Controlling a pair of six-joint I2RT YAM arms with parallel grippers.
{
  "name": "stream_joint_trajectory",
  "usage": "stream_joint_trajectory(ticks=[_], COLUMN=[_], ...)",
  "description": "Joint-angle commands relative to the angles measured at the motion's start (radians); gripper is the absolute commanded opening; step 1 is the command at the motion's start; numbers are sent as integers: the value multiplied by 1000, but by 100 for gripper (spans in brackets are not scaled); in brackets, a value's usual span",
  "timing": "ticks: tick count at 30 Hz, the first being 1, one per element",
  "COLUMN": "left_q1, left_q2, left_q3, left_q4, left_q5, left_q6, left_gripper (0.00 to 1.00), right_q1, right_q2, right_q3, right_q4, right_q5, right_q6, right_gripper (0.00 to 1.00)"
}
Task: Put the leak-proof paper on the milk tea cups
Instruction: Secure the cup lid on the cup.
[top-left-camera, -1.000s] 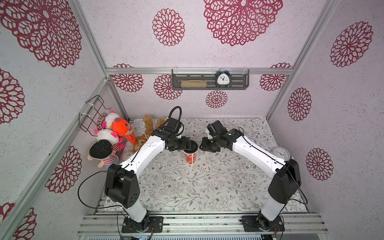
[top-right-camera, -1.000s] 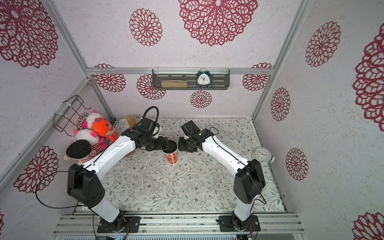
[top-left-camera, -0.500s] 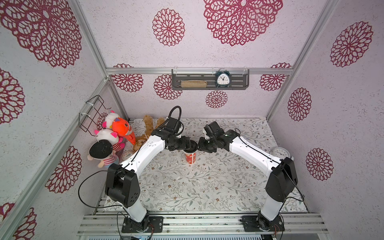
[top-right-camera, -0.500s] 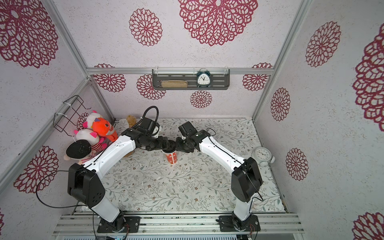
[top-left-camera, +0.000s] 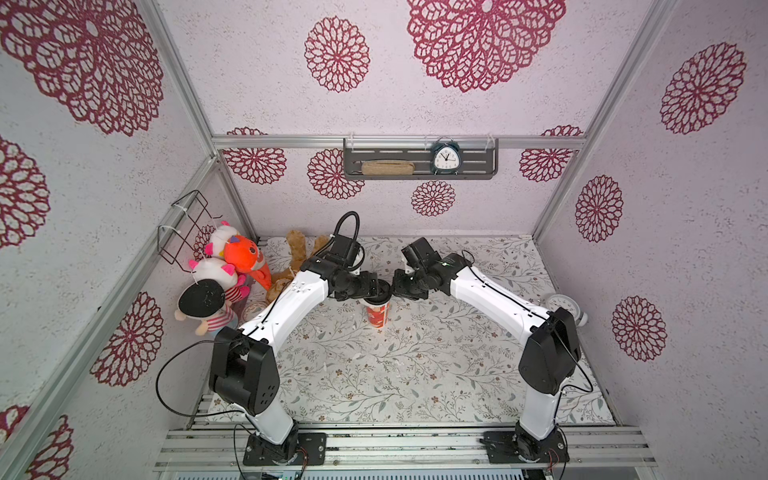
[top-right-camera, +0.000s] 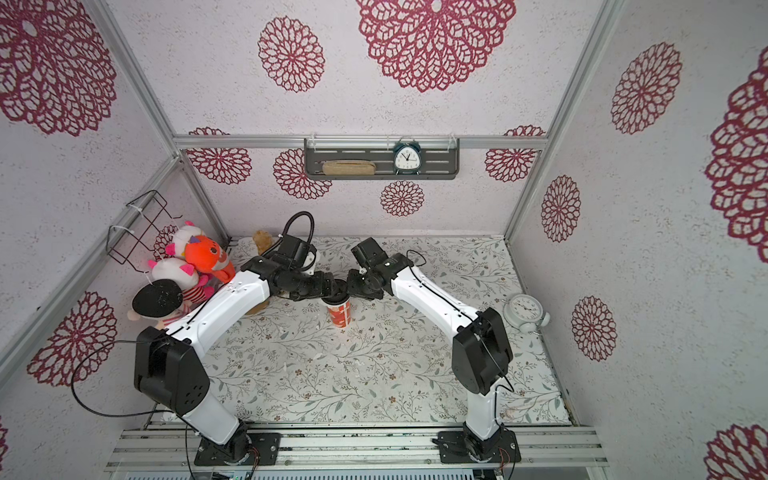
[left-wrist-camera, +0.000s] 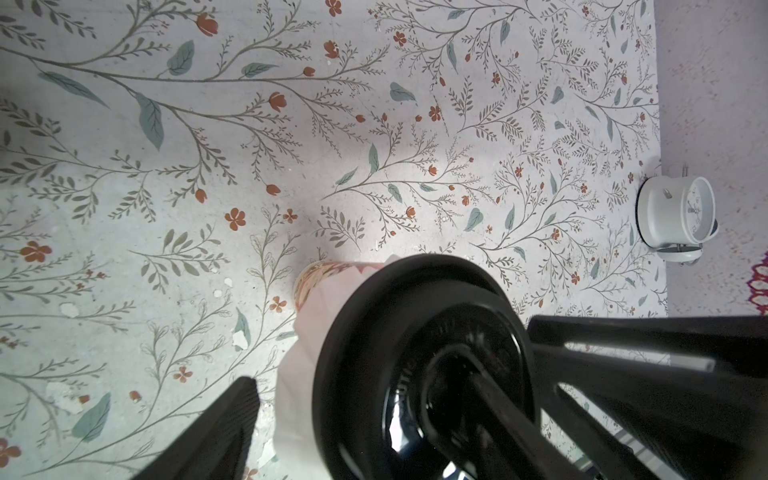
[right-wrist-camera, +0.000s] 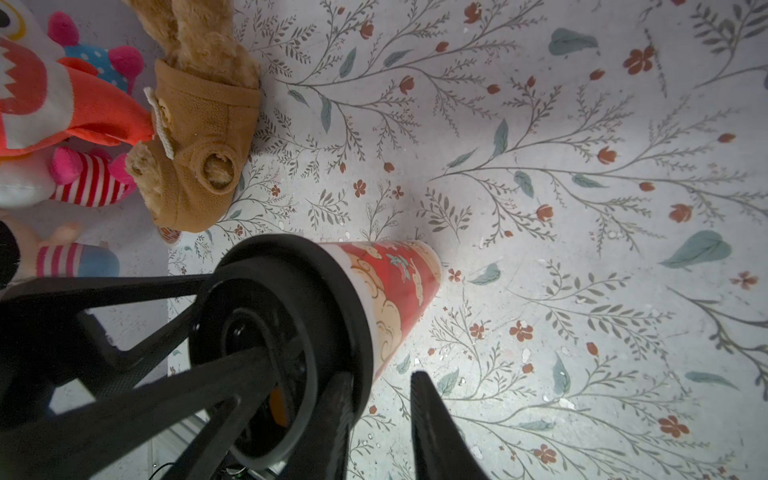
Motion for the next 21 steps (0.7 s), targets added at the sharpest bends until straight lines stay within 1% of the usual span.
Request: stream_joint_trajectory(ticks=[1, 8, 11, 18, 21], left_q1=[1, 1, 1, 1, 1], left_q2=[65, 49, 41, 5, -6], left_q3=[-93, -122, -139, -192, -211], left_q4=[-266, -263, -260, -254, -253], left_q5=[-97, -97, -94, -89, -87], left_q6=[51, 55, 54, 47, 45], left_gripper=[81, 81, 81, 81, 81], right_q1=[8, 4, 0, -30, -39], right_q2=[92, 157, 181, 252, 280], right_q3=[-5, 39, 85, 281, 371], right_q4=[-146, -206, -224, -264, -286], right_q5=[38, 54, 59, 45, 13], right_q6=[-68, -145, -186, -336, -384], right_gripper=[26, 24, 24, 23, 24])
